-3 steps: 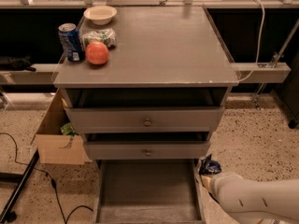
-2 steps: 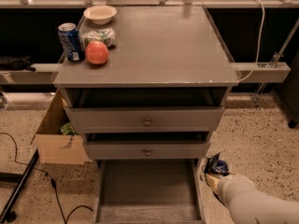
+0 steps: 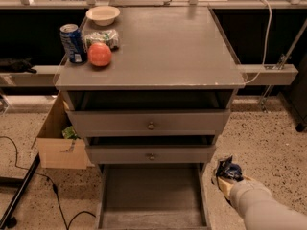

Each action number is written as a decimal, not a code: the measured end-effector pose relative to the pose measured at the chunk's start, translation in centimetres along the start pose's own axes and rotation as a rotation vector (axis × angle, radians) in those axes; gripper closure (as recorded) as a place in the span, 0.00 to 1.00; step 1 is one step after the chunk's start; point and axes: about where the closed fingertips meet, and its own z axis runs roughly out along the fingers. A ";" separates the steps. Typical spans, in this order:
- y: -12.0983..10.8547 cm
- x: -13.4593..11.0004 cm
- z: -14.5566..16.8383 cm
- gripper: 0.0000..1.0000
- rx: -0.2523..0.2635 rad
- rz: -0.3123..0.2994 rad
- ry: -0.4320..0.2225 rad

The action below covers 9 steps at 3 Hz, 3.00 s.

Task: Pick blue chip bag from bottom drawer and place on counter

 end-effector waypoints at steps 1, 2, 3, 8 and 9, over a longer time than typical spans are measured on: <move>-3.3 -2.4 -5.3 1.00 0.052 0.016 -0.093; -3.2 -2.1 -5.0 1.00 0.052 0.007 -0.082; -2.6 -1.3 -4.4 1.00 0.045 -0.007 -0.070; -3.4 -12.0 -21.8 1.00 0.056 -0.014 -0.417; -2.0 -15.8 -21.7 1.00 0.036 -0.072 -0.441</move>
Offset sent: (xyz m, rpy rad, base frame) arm -0.0129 -0.0164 0.0466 -0.0087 -0.0818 -0.0229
